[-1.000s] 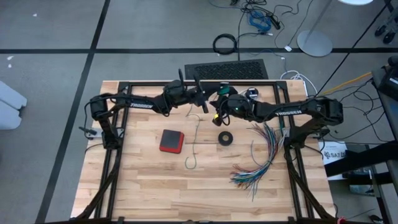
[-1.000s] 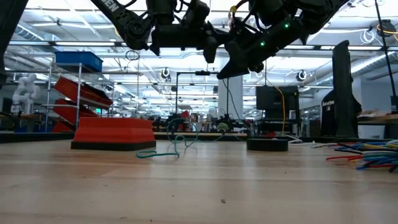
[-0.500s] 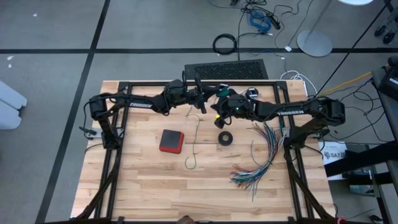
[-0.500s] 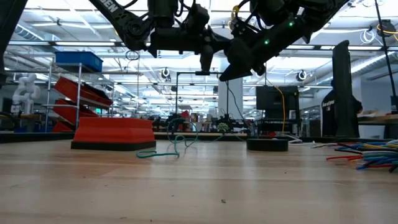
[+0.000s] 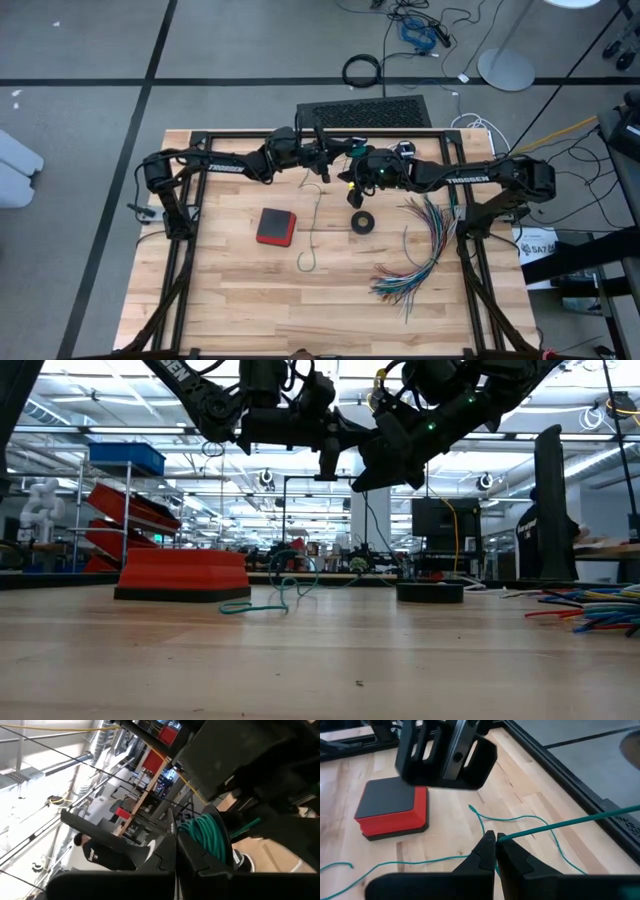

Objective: Coiling cords
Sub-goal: Coil the green wire cable on the spool

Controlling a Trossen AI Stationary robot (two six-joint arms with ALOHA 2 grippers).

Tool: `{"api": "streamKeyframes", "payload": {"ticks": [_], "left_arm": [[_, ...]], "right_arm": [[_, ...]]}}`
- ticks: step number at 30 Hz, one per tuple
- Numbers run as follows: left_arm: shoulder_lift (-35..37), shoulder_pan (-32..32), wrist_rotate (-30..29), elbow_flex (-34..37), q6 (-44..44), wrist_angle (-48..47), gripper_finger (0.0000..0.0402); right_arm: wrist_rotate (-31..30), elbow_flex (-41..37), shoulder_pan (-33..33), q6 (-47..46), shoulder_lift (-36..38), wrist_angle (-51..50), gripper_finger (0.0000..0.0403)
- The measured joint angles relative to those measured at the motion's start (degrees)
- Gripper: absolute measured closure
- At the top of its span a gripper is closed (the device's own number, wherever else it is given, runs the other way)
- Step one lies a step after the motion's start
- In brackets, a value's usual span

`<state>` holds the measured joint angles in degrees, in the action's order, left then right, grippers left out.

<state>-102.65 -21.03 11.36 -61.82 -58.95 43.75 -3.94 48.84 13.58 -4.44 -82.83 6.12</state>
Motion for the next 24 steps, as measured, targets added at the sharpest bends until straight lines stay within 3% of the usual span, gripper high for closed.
{"api": "streamKeyframes", "payload": {"ticks": [24], "left_arm": [[-2.64,0.54,0.85,-0.17,-2.05,-1.31,0.0402]], "right_arm": [[5.39,-0.04,1.12,-3.66,2.19,0.52,0.0403]]}}
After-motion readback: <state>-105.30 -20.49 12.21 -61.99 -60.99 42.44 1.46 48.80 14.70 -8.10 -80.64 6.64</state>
